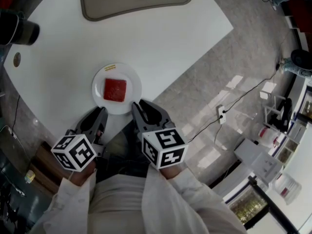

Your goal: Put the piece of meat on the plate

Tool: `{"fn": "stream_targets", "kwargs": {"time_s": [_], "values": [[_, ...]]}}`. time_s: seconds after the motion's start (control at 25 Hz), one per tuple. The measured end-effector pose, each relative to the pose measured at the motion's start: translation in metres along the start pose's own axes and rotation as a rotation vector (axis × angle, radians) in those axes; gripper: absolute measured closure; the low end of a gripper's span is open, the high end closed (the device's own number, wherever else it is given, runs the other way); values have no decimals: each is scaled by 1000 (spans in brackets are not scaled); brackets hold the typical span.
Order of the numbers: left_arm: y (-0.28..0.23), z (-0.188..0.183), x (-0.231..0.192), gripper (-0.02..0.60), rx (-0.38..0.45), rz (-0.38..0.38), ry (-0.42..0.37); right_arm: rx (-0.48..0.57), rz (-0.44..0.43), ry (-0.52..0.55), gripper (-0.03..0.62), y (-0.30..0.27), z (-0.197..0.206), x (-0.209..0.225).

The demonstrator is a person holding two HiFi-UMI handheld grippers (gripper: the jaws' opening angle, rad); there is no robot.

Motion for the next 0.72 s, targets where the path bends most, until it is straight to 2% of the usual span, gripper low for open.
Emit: {"fn": "stream_targets", "kwargs": {"time_s": [0.48,0.72], "values": [[5,-3,7,512,30,17,-78,49,6,45,508,9,-5,-6],[12,-14,19,512,70,34,-124,92,9,53,508,20,-16,-11]]}}
Point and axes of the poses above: the fingertips, and each gripper's own axes: y backward along the fingers, x to its right, z out of its underside, the point moved 8 cm from there along y, backward along the fingers, and after that the axes turned 1 degree about -y, right-handed, at the moved point
